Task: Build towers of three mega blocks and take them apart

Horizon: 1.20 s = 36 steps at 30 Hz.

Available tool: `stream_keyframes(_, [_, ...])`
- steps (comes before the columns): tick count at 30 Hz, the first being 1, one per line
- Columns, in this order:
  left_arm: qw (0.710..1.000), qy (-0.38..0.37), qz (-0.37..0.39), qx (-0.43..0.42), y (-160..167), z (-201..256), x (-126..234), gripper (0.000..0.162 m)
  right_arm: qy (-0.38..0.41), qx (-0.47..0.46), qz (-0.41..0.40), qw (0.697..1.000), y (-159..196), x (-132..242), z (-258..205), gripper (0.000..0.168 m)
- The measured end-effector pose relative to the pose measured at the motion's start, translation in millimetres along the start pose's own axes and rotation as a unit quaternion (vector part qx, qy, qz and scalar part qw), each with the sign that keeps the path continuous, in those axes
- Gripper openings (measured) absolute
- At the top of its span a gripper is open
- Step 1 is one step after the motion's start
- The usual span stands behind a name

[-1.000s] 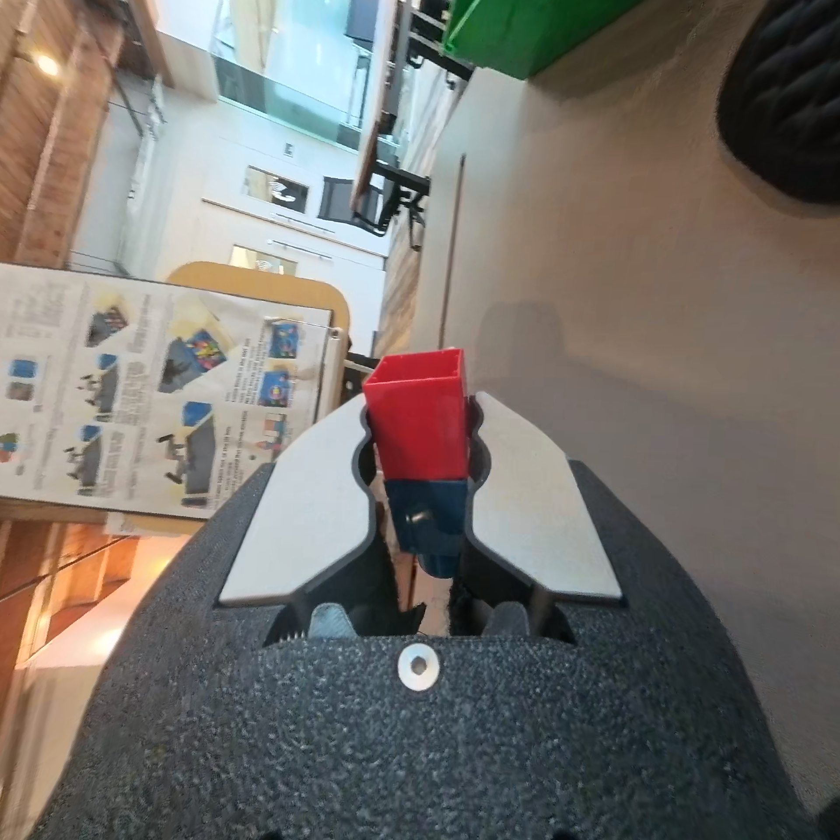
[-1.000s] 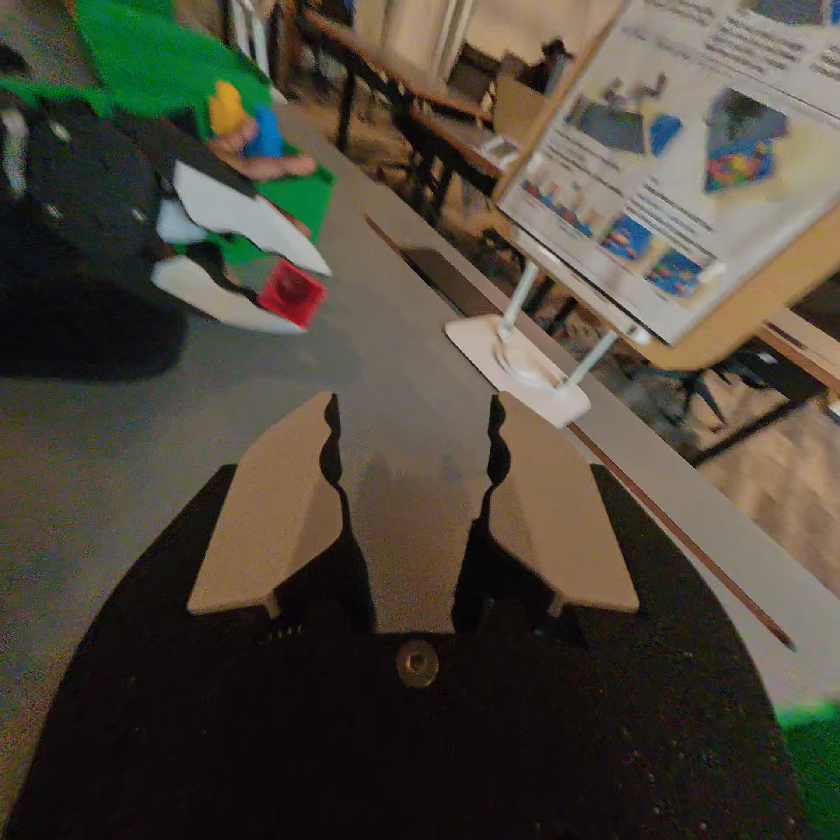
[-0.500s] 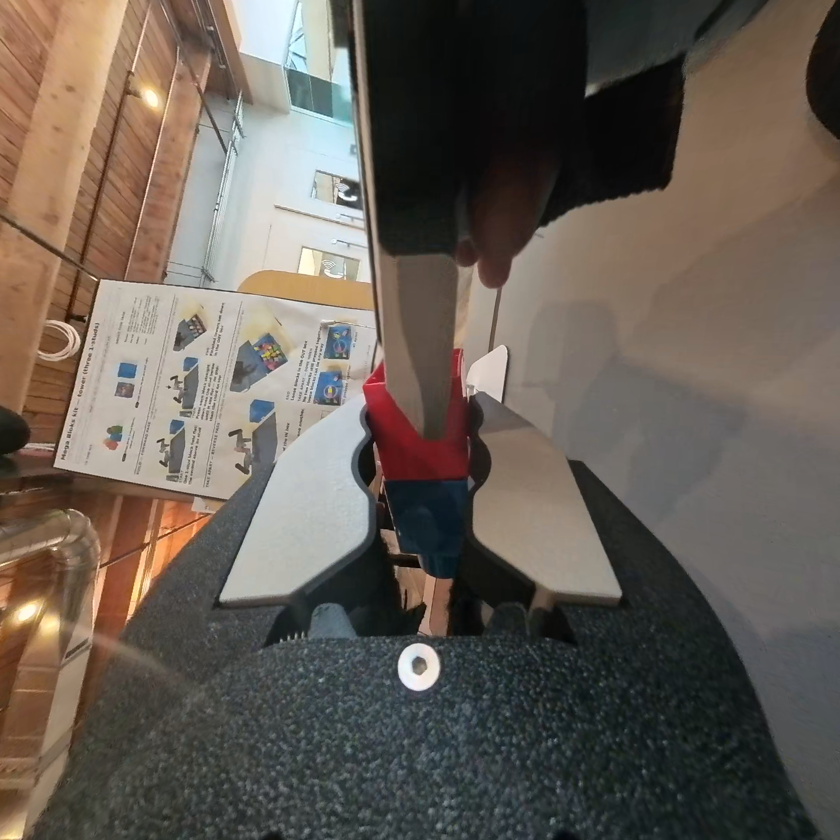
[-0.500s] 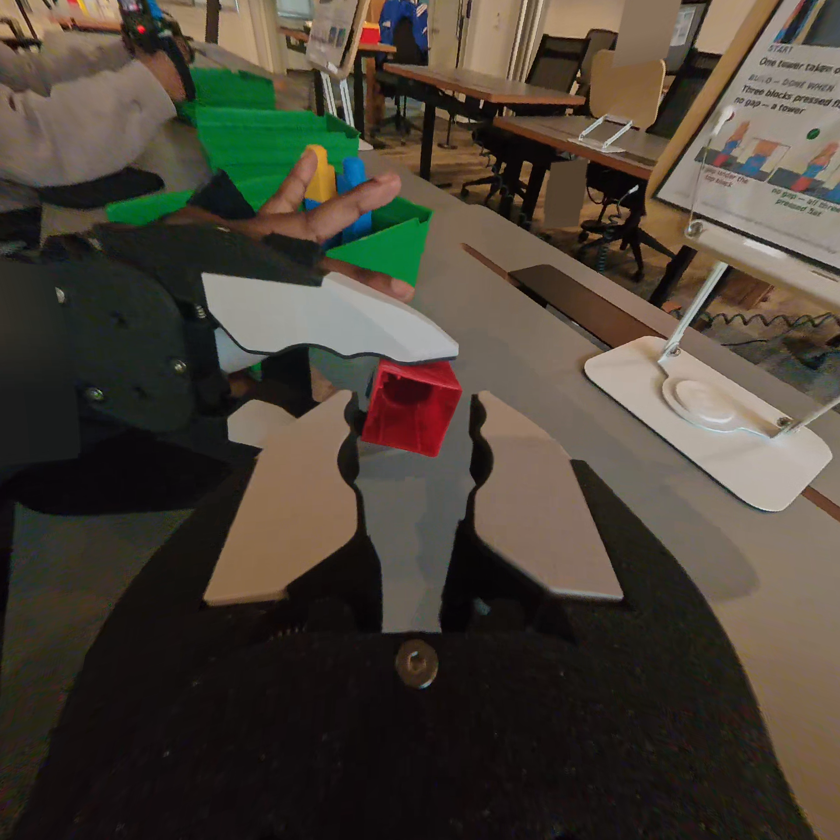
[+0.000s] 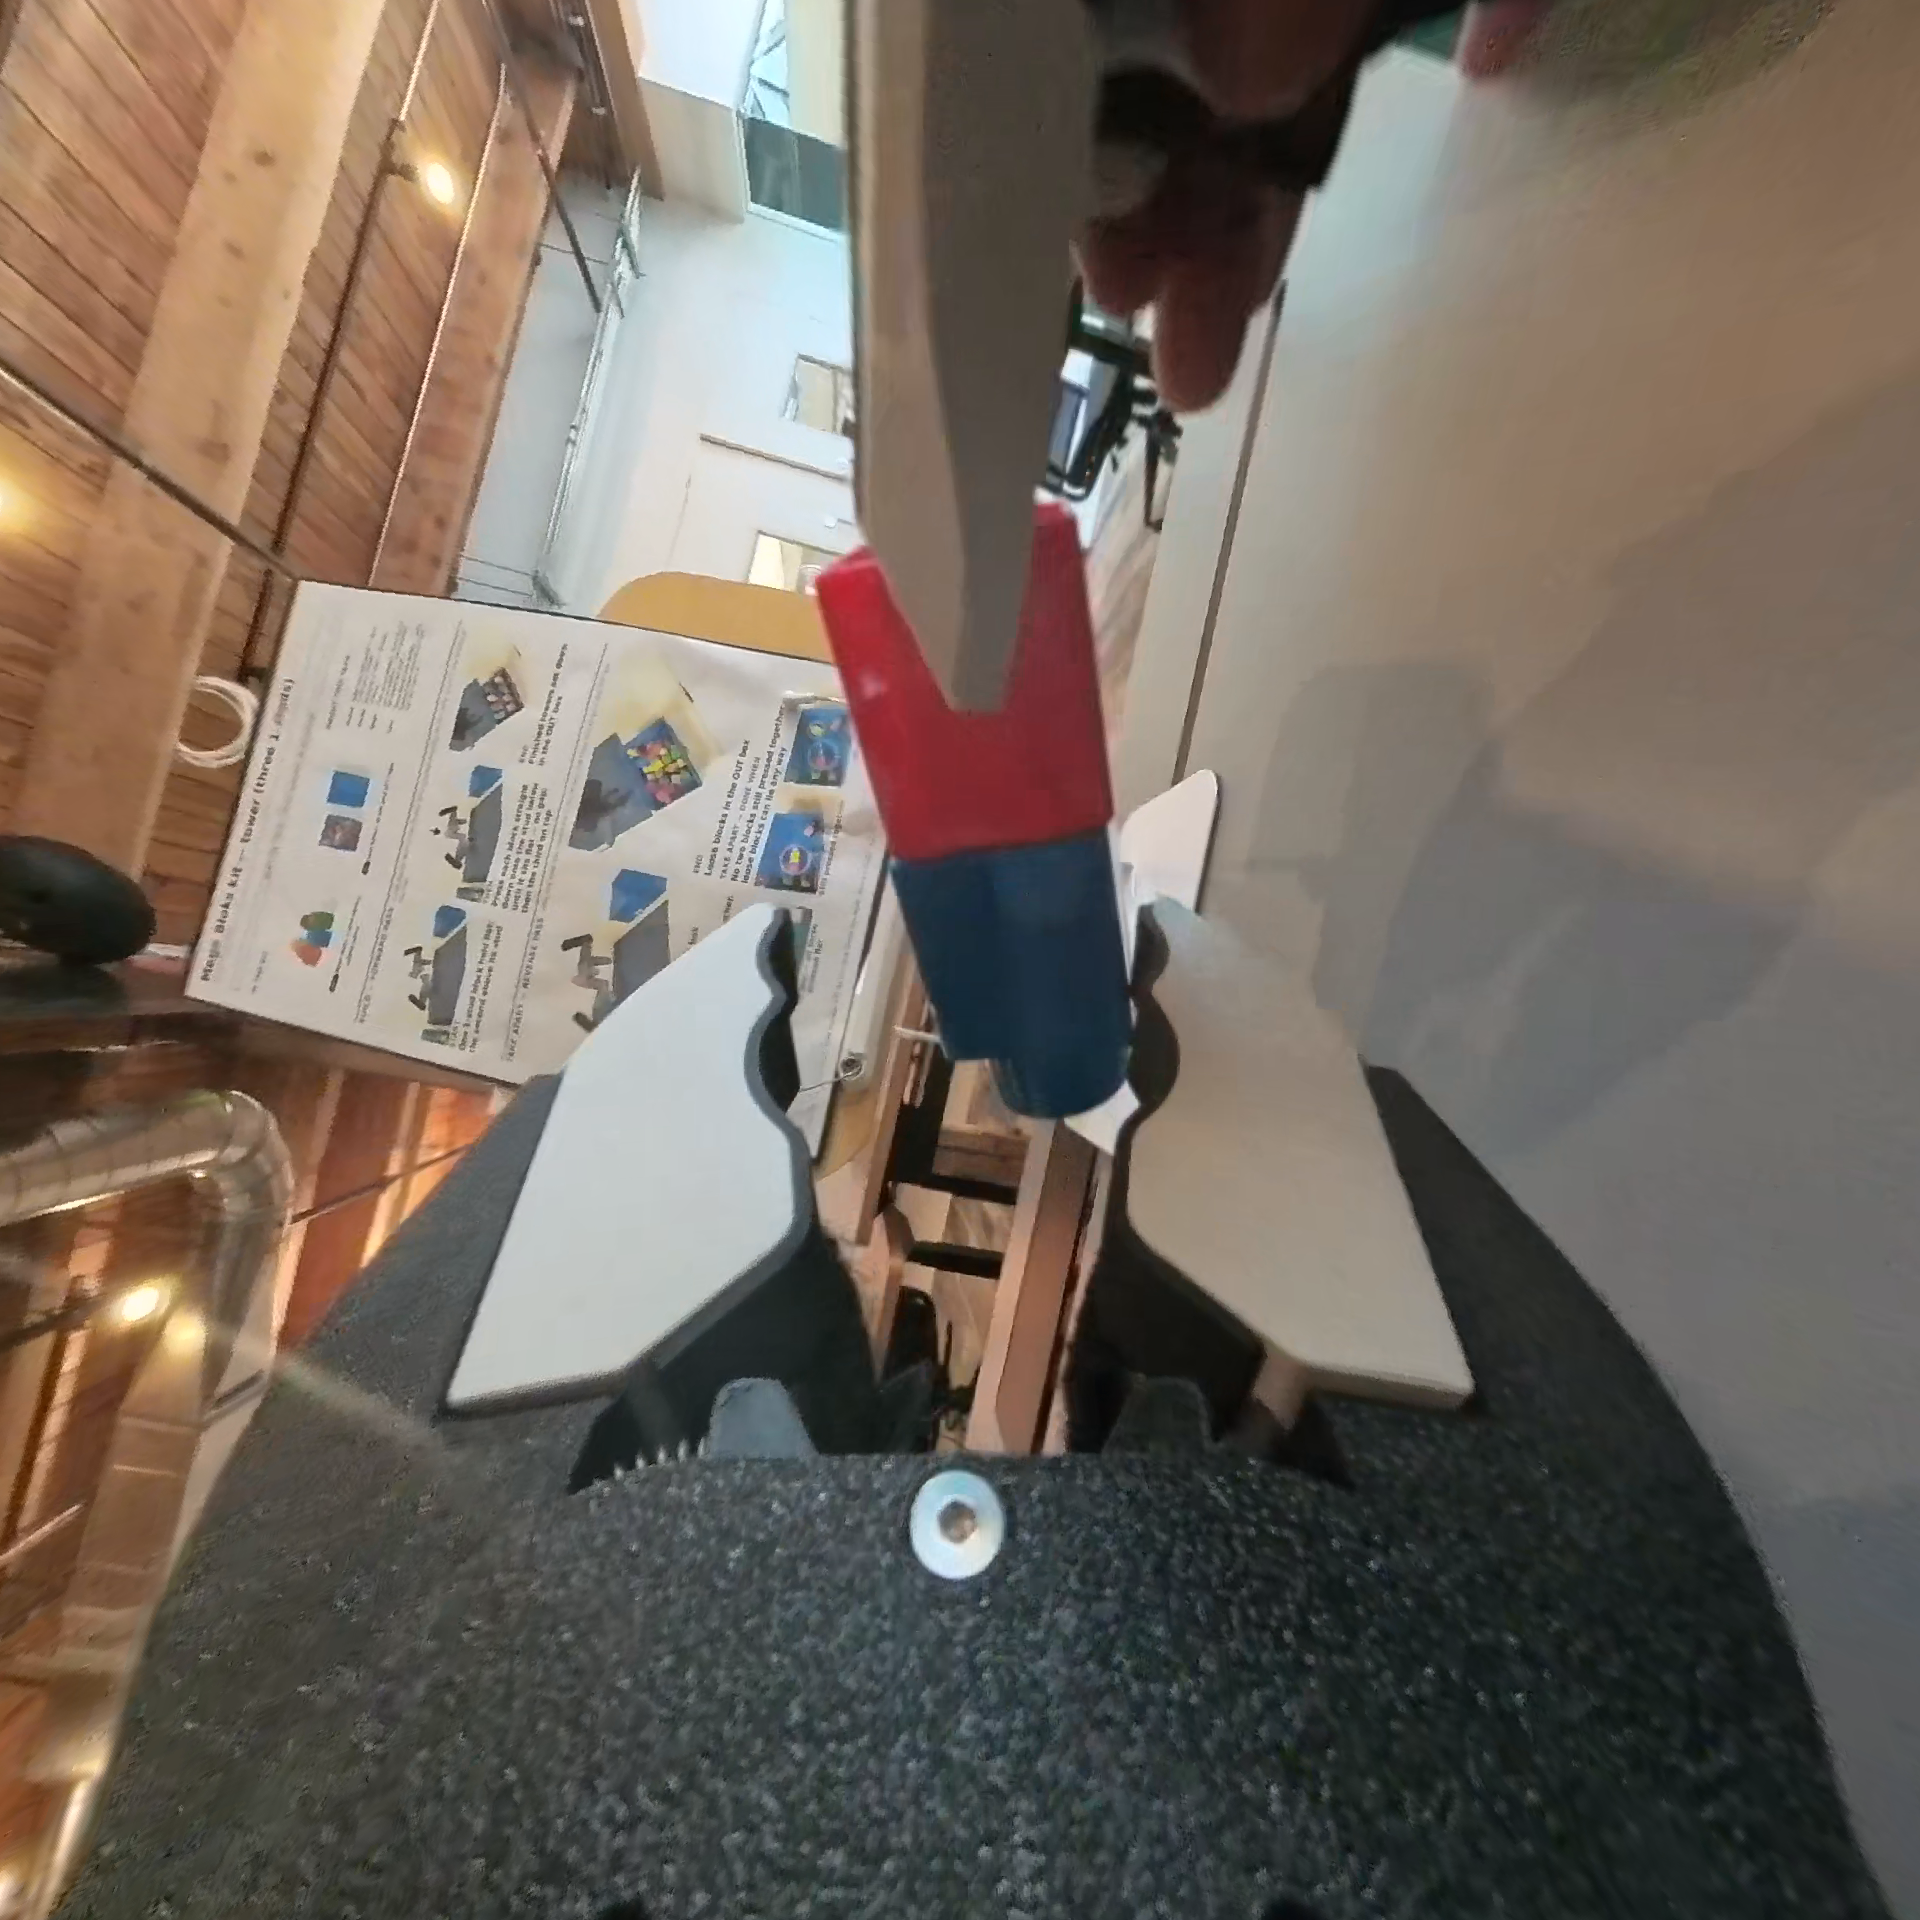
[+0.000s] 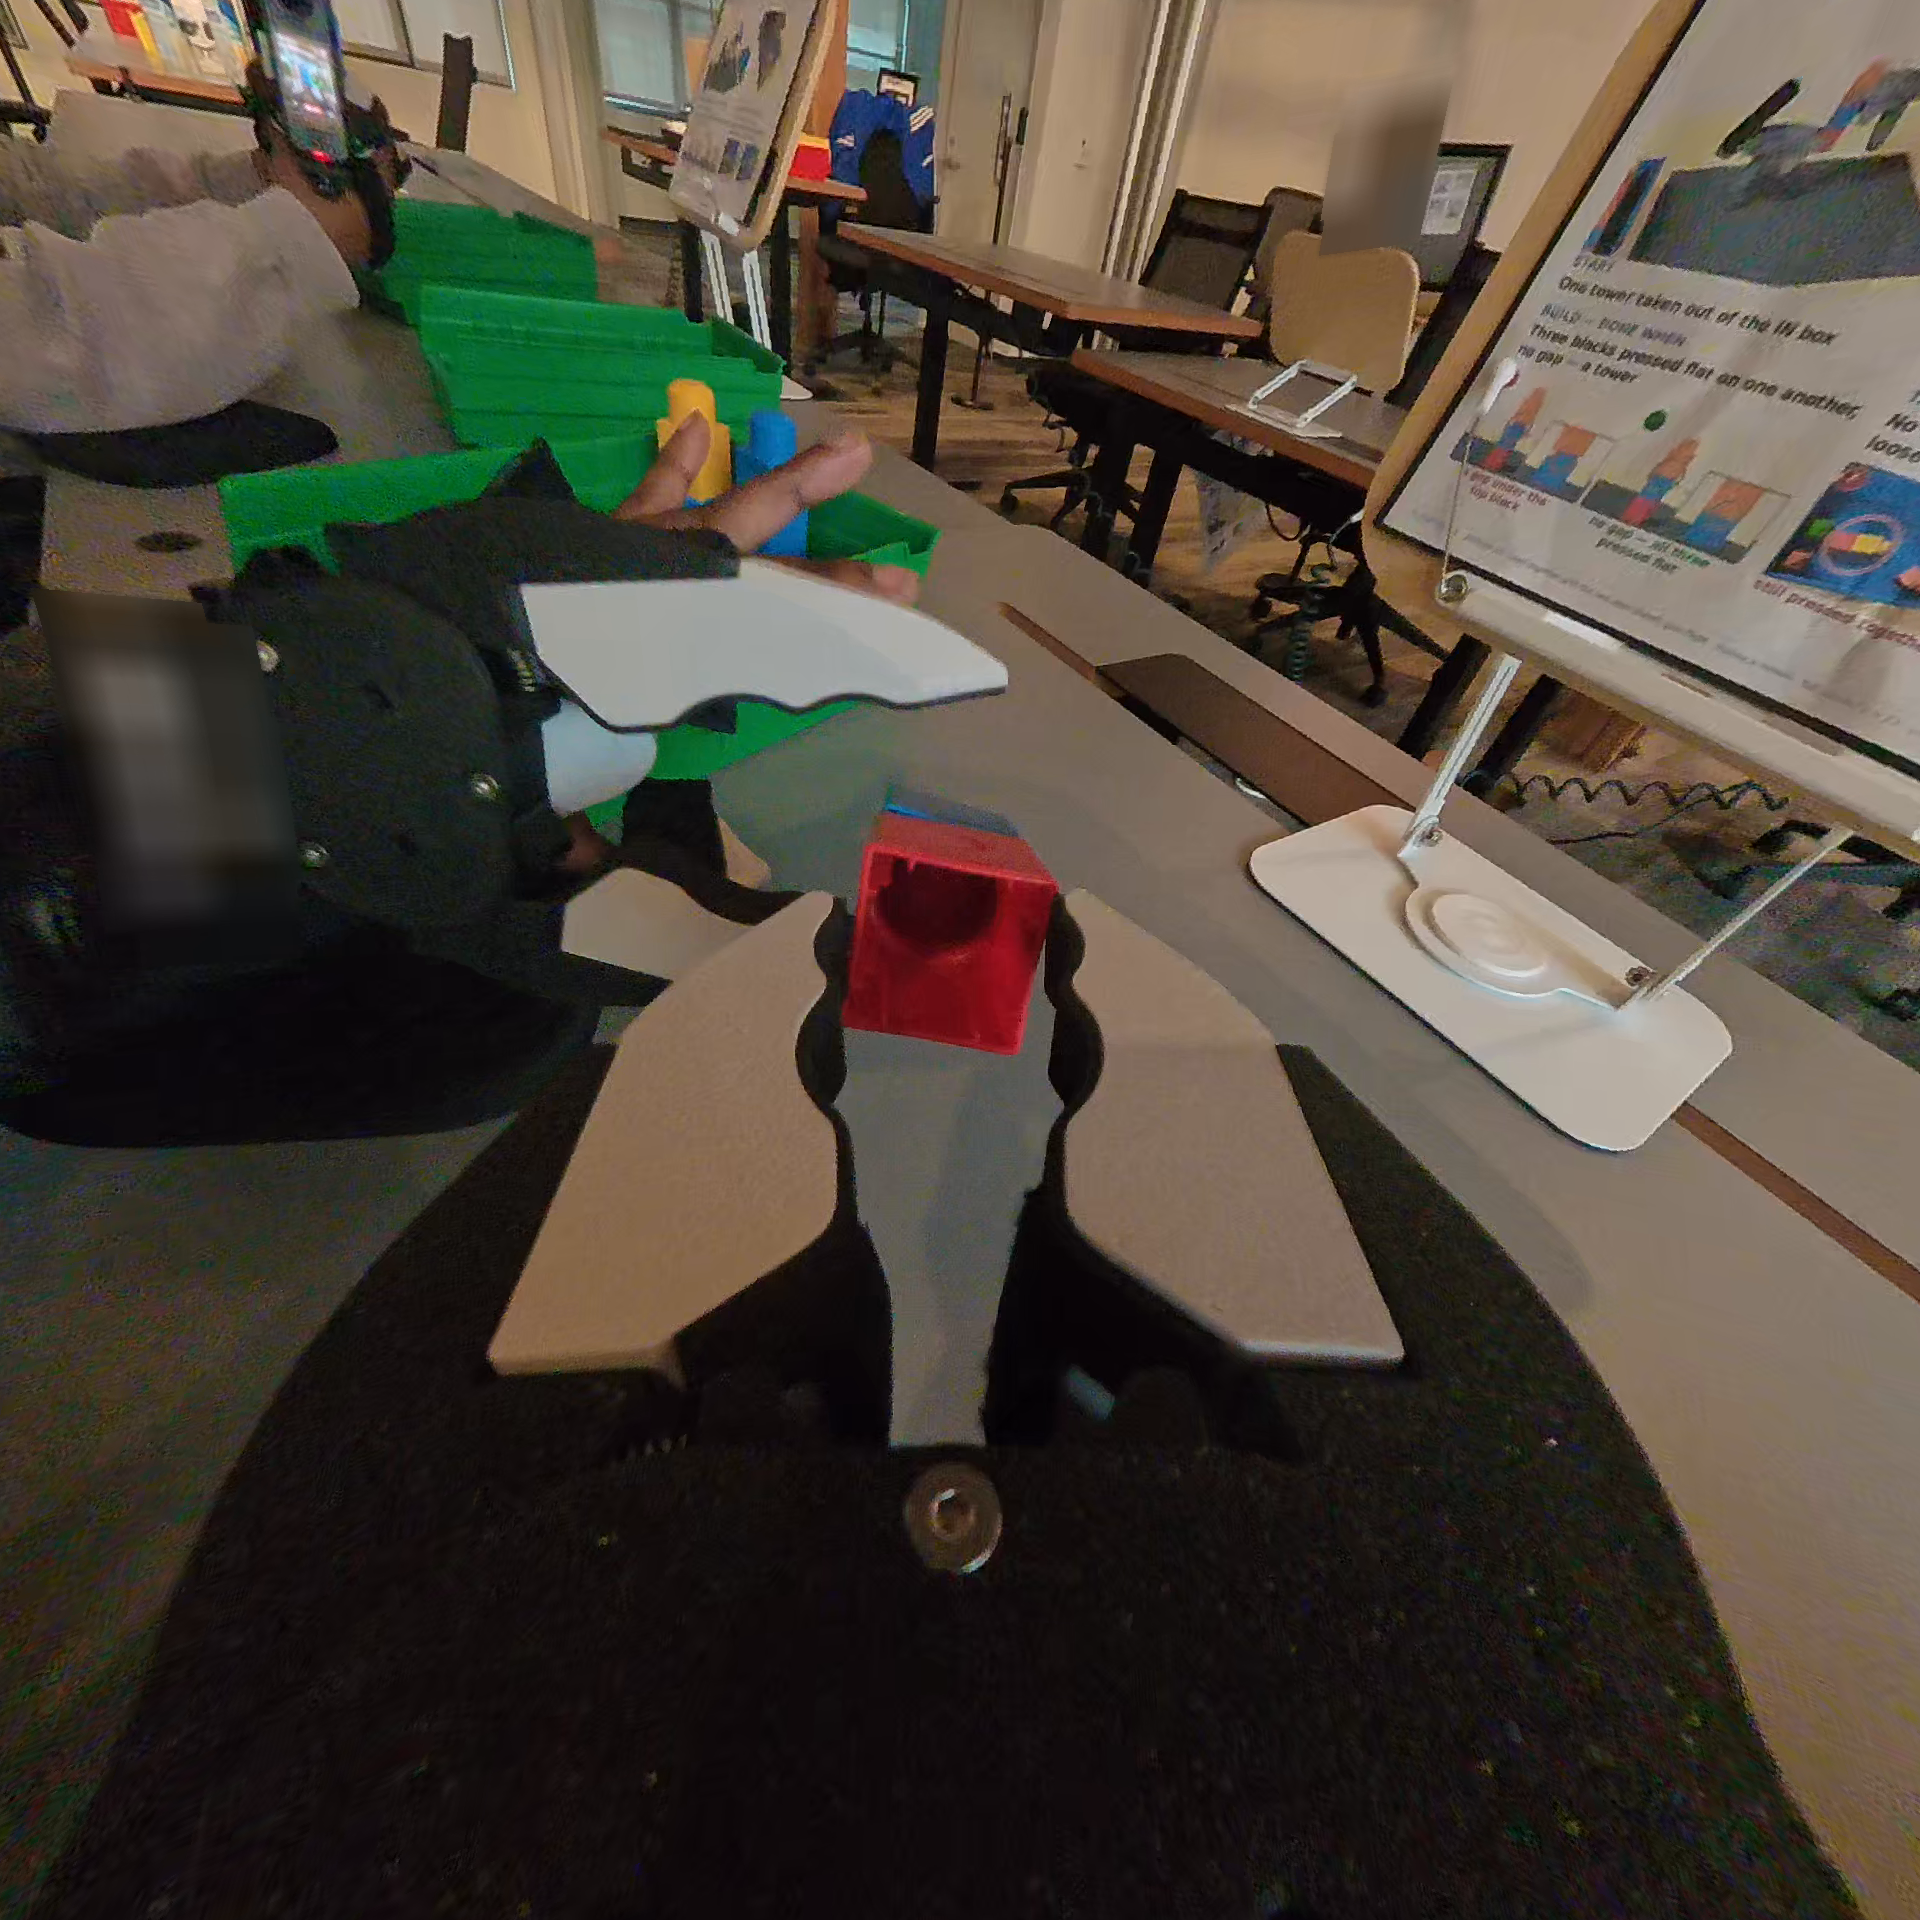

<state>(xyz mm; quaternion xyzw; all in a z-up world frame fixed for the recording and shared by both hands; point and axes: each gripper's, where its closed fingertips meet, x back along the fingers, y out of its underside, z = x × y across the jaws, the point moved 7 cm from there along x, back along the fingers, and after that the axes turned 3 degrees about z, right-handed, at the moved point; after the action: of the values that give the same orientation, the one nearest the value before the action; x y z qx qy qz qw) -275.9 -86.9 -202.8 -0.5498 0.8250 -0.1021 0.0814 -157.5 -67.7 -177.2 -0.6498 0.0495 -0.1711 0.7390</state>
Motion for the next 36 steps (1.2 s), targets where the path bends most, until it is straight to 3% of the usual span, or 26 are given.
stream_keyframes(4, [1.000, 0.004, -0.009, -0.023, -1, 7, -4, 0.060, -0.002, 0.003, 0.005, 1.000, -1, 2, -4, 0.035])
stream_keyframes(7, [0.999, 0.006, -0.011, -0.038, -2, 10, -4, 0.041, 0.001, 0.004, 0.010, 1.000, 0, 3, -5, 0.035])
stream_keyframes(22, [0.999, -0.011, -0.016, -0.051, -3, 4, 1, 0.037, 0.021, 0.015, 0.020, 0.999, -2, 17, -10, 0.033])
stream_keyframes(24, [0.996, -0.022, -0.052, -0.061, 13, -1, 1, 0.037, 0.039, 0.011, 0.034, 0.999, -4, 31, -6, 0.033])
stream_keyframes(29, [0.998, -0.035, -0.048, -0.001, 23, -15, 6, 0.037, 0.103, 0.011, 0.036, 0.994, -4, 78, 15, 0.034])
stream_keyframes(32, [0.998, -0.033, -0.046, -0.012, 20, -12, 5, 0.037, 0.177, 0.029, 0.019, 0.984, -8, 119, 38, 0.034])
stream_keyframes(36, [0.999, -0.028, -0.042, -0.018, 17, -9, 4, 0.038, 0.307, 0.059, -0.056, 0.948, -6, 184, 79, 0.034])
